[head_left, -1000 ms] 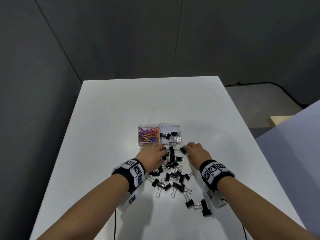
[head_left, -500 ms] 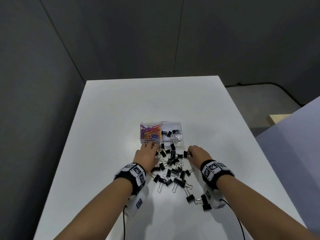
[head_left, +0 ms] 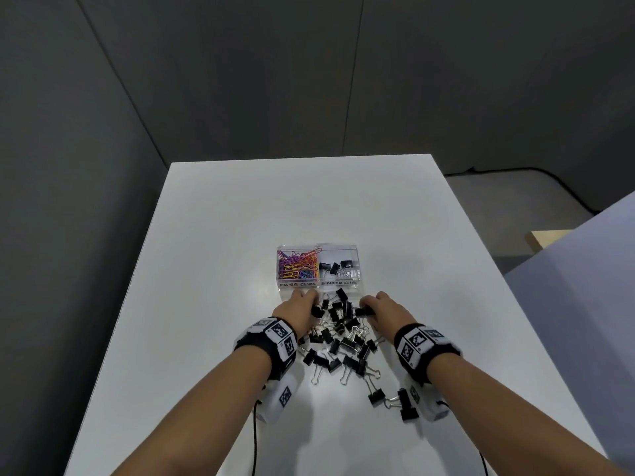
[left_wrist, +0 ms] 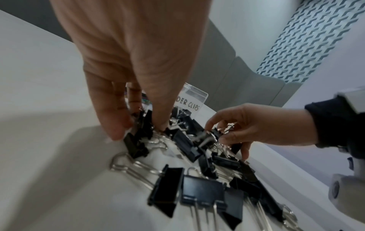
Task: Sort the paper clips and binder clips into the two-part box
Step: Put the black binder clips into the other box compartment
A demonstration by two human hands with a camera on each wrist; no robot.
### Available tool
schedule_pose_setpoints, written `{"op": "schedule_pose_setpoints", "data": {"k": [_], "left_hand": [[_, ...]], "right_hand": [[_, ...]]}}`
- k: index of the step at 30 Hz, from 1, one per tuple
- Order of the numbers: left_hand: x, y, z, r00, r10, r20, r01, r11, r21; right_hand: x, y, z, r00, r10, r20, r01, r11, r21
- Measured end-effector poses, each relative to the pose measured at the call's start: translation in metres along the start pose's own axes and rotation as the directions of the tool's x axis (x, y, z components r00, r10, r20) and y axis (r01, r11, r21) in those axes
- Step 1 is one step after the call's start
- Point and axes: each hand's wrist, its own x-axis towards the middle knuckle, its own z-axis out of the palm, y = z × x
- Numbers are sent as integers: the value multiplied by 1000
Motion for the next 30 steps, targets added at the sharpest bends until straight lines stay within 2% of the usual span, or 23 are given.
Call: {"op": "schedule_pose_setpoints", "data": {"k": [9, 16, 21, 24, 30], "left_hand": [[-6, 2, 4, 990, 85, -111, -85, 996, 12], [-7, 4, -2, 995, 70, -65, -69, 998, 10], [-1, 9, -3, 996, 56, 65, -59, 997, 48], [0, 13, -3, 998, 46, 52, -49, 998, 48], [-4, 8, -3, 994, 106, 6, -106, 990, 88]], "right_hand": [[3, -2, 1, 999, 43, -3, -43, 994, 100], [0, -10, -1, 995, 94, 14, -95, 973, 210], [6, -28, 0, 994, 112, 8, -112, 986, 121], [10, -37, 2, 997, 77, 6, -77, 996, 54], [9, -35, 1, 1000, 22, -3, -22, 999, 46]]}}
